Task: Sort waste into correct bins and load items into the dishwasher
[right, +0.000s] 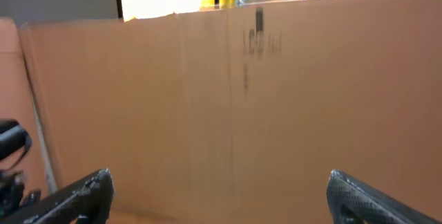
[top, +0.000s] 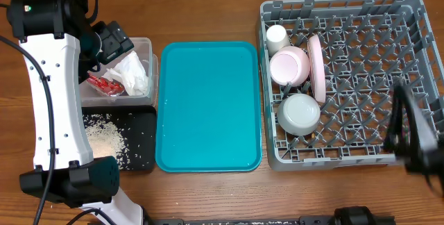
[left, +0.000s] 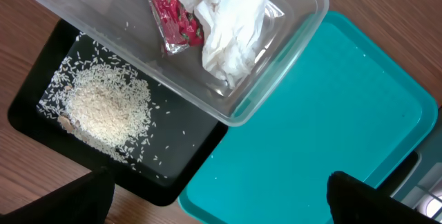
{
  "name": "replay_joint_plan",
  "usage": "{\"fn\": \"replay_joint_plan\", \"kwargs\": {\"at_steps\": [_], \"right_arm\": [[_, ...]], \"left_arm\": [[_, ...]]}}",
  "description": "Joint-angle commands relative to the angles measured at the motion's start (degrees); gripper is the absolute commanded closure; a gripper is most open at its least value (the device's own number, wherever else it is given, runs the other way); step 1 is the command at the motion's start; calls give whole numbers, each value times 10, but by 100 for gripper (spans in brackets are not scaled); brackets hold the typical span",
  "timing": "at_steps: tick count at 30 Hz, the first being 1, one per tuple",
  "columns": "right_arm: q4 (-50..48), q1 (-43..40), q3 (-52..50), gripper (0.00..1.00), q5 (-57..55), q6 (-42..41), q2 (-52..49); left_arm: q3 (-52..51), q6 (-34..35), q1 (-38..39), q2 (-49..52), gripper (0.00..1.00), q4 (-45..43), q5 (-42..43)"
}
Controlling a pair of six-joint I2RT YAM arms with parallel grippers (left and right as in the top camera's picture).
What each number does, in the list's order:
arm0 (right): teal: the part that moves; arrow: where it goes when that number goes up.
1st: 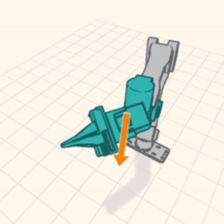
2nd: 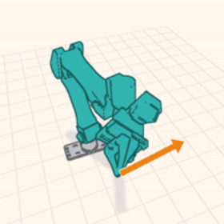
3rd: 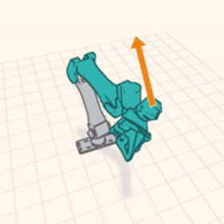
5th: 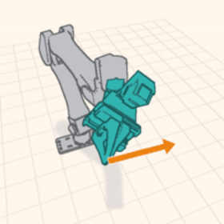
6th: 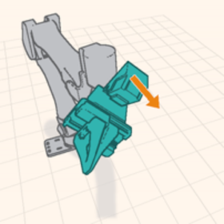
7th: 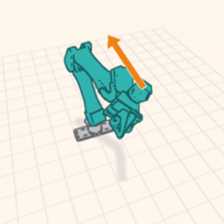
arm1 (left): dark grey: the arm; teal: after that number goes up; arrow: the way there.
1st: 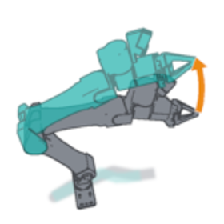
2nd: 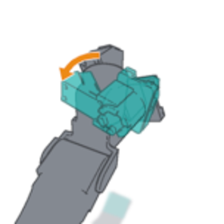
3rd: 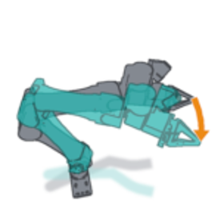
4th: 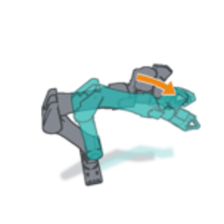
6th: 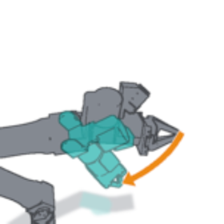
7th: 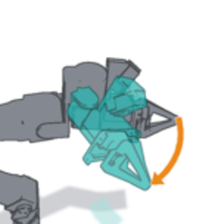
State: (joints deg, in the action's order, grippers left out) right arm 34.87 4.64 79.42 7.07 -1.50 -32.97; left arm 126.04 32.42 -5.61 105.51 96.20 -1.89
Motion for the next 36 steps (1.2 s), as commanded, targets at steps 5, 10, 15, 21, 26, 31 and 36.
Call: {"fn": "replay_joint_plan", "kwargs": {"at_steps": [5,10,15,21,26,31,36], "right_arm": [[-60,1,-253,0,-19,-2,167],[-134,1,-418,0,-19,-2,265],[-249,-7,-555,0,-19,-12,313],[-376,-26,-685,0,-21,-77,328],[-385,-29,-742,0,-21,-90,328],[-385,-29,-782,0,-19,-91,328],[-350,-29,-790,0,-9,-93,328]], "left_arm": [[1,-7,4,-5,0,-1,2],[1,-7,4,-5,0,-1,2],[1,-7,4,-5,0,-1,2],[1,-7,4,-5,0,-1,2],[1,-7,4,-5,0,-1,2],[1,-7,4,-5,0,-1,2],[1,-7,4,-5,0,-1,2]]}}
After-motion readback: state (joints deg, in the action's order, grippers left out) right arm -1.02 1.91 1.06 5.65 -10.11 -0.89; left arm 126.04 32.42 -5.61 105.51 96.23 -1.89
